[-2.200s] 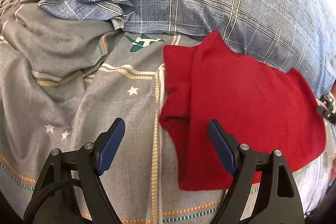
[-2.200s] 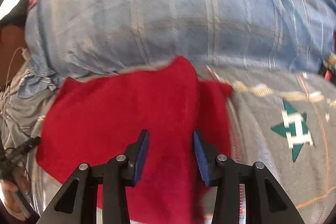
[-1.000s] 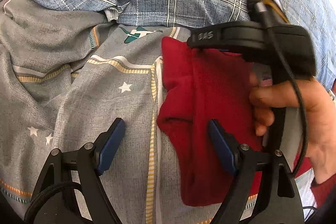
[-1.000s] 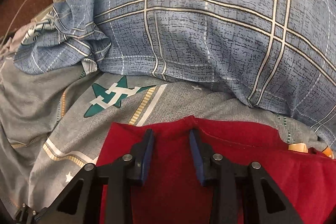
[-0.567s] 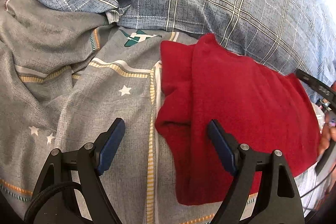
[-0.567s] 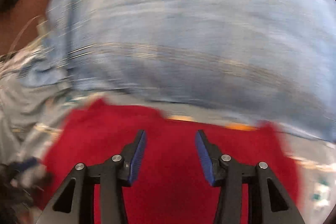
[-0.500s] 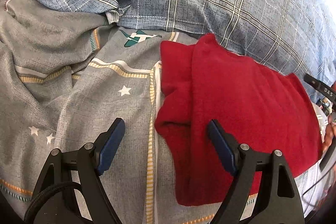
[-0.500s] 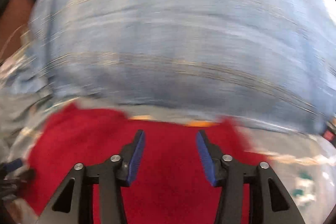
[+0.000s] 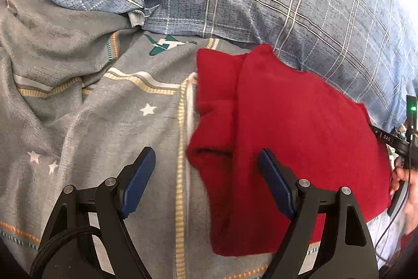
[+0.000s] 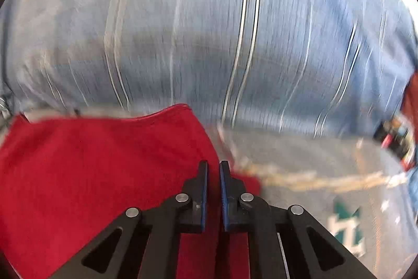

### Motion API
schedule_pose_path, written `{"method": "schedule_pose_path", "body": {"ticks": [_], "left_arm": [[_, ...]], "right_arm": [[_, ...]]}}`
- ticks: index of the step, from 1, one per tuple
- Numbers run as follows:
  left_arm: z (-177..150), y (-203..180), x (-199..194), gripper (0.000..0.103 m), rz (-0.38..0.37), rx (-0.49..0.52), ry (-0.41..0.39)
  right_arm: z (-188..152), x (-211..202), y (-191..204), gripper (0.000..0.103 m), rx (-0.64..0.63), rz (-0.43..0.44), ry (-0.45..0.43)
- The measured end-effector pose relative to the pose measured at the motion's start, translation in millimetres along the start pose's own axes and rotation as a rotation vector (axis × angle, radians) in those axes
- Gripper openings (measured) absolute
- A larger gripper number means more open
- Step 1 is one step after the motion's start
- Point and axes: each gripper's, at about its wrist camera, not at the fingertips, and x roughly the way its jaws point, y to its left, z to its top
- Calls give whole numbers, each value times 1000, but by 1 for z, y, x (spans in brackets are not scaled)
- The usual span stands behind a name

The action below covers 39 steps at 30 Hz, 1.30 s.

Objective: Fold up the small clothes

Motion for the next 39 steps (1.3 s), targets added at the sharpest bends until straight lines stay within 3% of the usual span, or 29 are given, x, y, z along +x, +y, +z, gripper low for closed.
{"method": "schedule_pose_path", "body": {"ticks": [2, 3, 4, 5, 6, 7, 8, 9, 10, 11, 14, 18, 20, 23, 26, 28, 29, 30, 33, 39], "left_arm": [[-2, -2, -4, 82, 2, -4, 15], [-3, -4, -7, 82, 1, -4, 19], [-4, -7, -13, 82, -9, 1, 11], [-6, -8, -18, 82, -29, 10, -12], [-9, -8, -23, 82, -49, 23, -43], [-15, -7, -24, 82, -35, 33, -63], [-15, -7, -21, 82, -1, 33, -32], [-13, -8, -18, 81, -25, 39, -2], [-12, -7, -20, 81, -110, 41, -9], [-12, -6, -20, 81, -126, 33, -16], [-13, -3, -9, 81, -89, 40, 27], [-8, 6, -9, 81, -101, 28, 30], [-6, 16, -10, 81, -103, 14, 30], [-2, 32, -13, 81, -121, -25, 33], [1, 42, -15, 81, -131, -54, 33], [1, 43, -15, 81, -135, -64, 35], [1, 42, -16, 81, -137, -64, 34], [1, 42, -16, 81, -143, -63, 33], [3, 39, -18, 81, -178, -59, 15], [10, 22, -18, 81, -211, -2, -20]], "right_arm": [[-4, -9, 7, 8, -21, -7, -20], [-4, -24, 8, 15, -18, 7, -47], [-4, -34, 8, 24, -10, 19, -60], [-2, -50, 9, 47, -1, 29, -83], [0, -64, 10, 55, 3, 30, -109], [2, -80, 19, 55, -3, 49, -143], [4, -85, 31, 55, -21, 88, -151], [6, -90, 51, 55, -56, 158, -144], [8, -92, 73, 55, -88, 221, -128], [10, -92, 90, 55, -110, 269, -109], [19, -80, 162, 55, -170, 439, -34], [31, -48, 249, 55, -203, 523, 52], [40, -29, 284, 58, -226, 562, 143], [40, -17, 320, 71, -321, 501, 192], [35, -10, 347, 74, -425, 374, 182], [31, -9, 353, 74, -458, 334, 162], [29, -9, 353, 67, -464, 324, 143], [28, -11, 351, 48, -467, 322, 127], [30, -21, 331, 20, -423, 392, 103], [39, -49, 284, 15, -302, 529, 59]]}}
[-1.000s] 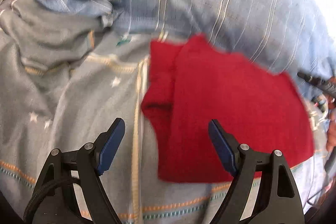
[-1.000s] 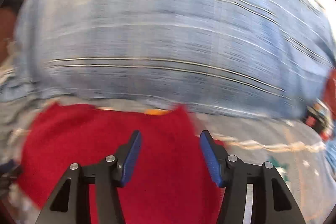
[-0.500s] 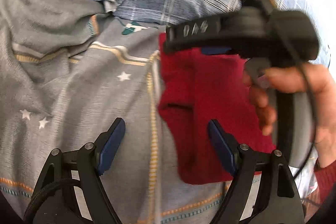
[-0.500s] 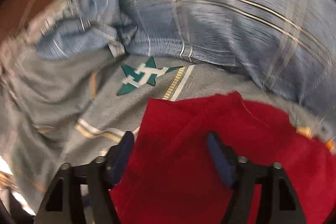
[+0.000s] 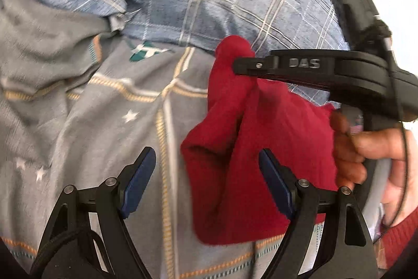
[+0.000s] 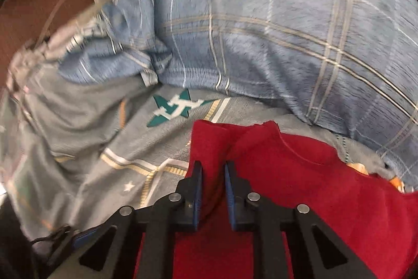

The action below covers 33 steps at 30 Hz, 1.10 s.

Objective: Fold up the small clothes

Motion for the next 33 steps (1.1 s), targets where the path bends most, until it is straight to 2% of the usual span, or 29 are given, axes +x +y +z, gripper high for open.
{"method": "schedule_pose_path", "body": {"ticks": [3, 6, 8, 12, 13, 14, 15, 17, 21, 28, 29, 30, 31, 33], "left_arm": [[5, -4, 6, 81, -19, 11, -15], [8, 1, 13, 81, -97, -30, -5], [7, 1, 13, 69, -140, -42, -2], [6, -7, 8, 55, -148, -4, -22], [6, -8, 7, 55, -150, 2, -26], [7, -9, 6, 55, -155, 3, -30], [7, -9, 6, 55, -158, 4, -33], [6, -10, 6, 55, -156, 11, -33], [4, -11, 9, 55, -146, 23, -27], [1, -8, 15, 55, -108, 29, -14], [0, -8, 16, 55, -100, 29, -10], [0, -7, 16, 55, -93, 29, -7], [0, -7, 16, 55, -87, 30, -8], [-1, -7, 16, 55, -78, 35, -10]], "right_arm": [[0, -17, -6, 14, -3, 16, -23], [0, -30, -2, 14, -15, 21, -31], [1, -36, -3, 14, -23, 21, -31], [-1, -34, -7, 14, -13, 34, -15], [-1, -33, -9, 16, -3, 31, -12], [-1, -34, -12, 27, 16, 32, -8], [-2, -36, -16, 50, 39, 33, -3], [-2, -37, -18, 73, 76, 32, -14], [2, -31, -13, 77, 86, 34, 8], [10, 30, 5, 77, 62, 23, 153], [9, 36, 8, 71, 39, 14, 163], [8, 36, 10, 45, 23, -5, 156], [6, 33, 9, 34, 8, -41, 130], [2, 25, 5, 24, 17, -33, 96]]}}
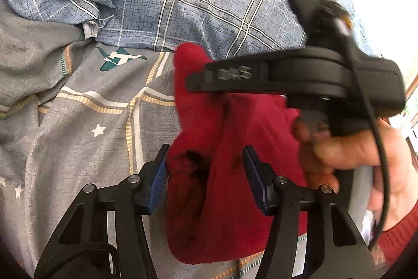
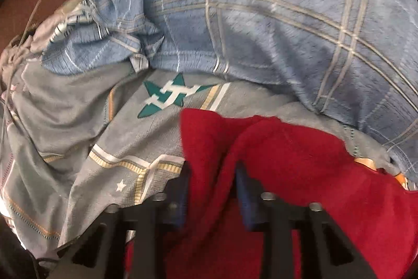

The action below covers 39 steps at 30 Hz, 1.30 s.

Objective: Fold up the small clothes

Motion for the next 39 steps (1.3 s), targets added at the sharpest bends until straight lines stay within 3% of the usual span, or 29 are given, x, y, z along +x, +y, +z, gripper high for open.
{"method": "schedule_pose_path", "body": {"ticks": [12, 39], "left_arm": [[-2, -1, 5, 55, 43, 2, 10], [-1, 2, 13, 64, 78, -13, 22]], "right_arm": [[-13, -35, -13, 22, 0, 38, -64], [-20, -40, -16, 22, 40, 68, -82]]}}
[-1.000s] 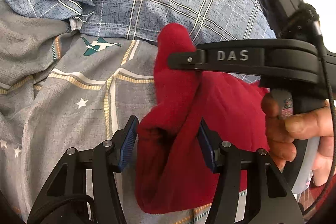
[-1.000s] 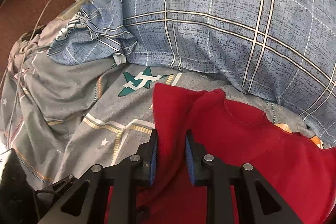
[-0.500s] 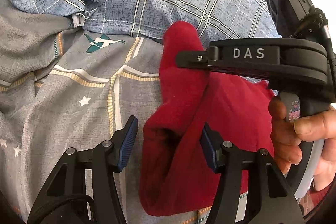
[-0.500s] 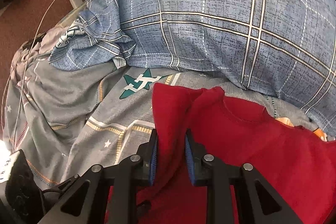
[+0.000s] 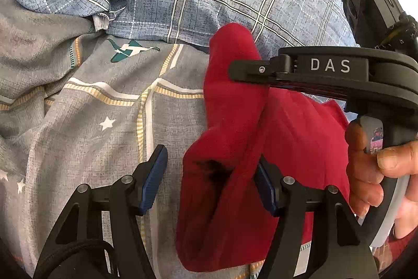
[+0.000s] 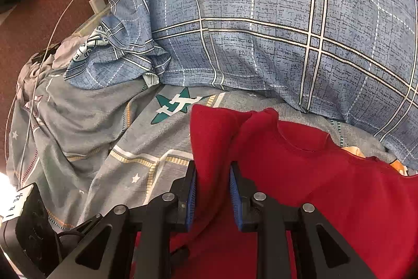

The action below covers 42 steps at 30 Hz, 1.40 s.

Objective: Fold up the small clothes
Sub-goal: 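Lift the folded sweater off the bedsheet with both grippers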

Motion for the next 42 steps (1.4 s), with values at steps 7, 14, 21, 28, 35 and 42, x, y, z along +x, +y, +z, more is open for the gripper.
{"method": "schedule_pose_path", "body": {"ticks": [7, 14, 21, 28, 35, 42], "left_arm": [[-2, 0, 0, 64, -12, 2, -4], [-1, -1, -7, 56, -118, -35, -15], [-1, -12, -12, 55, -131, 13, -40], [-2, -11, -10, 52, -105, 19, -29], [-2, -6, -5, 63, -29, 8, -10], [-8, -13, -9, 59, -45, 31, -11]], "right_arm": [[-3, 4, -4, 22, 11, 3, 4], [1, 8, 0, 22, 14, 0, 21], [11, 13, 0, 80, 47, -53, 29], [22, 47, 9, 80, 24, -51, 145], [12, 40, -3, 27, -1, -44, 82], [7, 9, -4, 21, -5, 2, 10]]}}
